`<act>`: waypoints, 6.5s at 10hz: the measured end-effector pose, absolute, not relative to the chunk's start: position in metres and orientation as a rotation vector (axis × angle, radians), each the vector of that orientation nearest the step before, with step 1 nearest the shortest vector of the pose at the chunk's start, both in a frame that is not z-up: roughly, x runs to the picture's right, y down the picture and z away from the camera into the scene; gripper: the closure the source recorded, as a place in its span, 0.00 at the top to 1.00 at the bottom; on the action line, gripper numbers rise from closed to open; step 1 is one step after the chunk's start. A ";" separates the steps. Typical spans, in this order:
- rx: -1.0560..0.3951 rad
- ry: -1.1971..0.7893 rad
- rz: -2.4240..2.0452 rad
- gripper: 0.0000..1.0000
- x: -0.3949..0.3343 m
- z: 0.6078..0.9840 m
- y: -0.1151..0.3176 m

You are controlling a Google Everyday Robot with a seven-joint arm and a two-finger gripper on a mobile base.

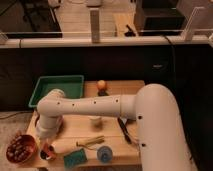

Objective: Place pepper in metal cup

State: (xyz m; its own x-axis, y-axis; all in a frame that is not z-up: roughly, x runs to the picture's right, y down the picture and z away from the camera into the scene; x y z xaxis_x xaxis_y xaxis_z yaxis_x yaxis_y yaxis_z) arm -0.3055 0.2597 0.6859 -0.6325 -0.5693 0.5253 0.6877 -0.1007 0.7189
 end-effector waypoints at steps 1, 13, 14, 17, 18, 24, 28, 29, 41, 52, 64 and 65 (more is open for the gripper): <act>-0.145 -1.295 -1.852 0.72 -0.306 0.686 0.261; -0.128 -1.258 -1.862 0.80 -0.308 0.688 0.264; -0.122 -1.249 -1.851 0.80 -0.306 0.689 0.261; -0.109 -1.232 -1.828 0.80 -0.303 0.690 0.256; -0.109 -1.234 -1.831 0.80 -0.304 0.689 0.257; -0.109 -1.234 -1.831 0.80 -0.304 0.689 0.257; -0.109 -1.234 -1.830 0.80 -0.304 0.689 0.257; -0.109 -1.234 -1.830 0.80 -0.304 0.689 0.256; -0.111 -1.236 -1.829 0.80 -0.303 0.690 0.257; -0.111 -1.236 -1.829 0.80 -0.304 0.690 0.257; -0.111 -1.236 -1.829 0.80 -0.304 0.690 0.257; -0.111 -1.236 -1.829 0.80 -0.304 0.690 0.257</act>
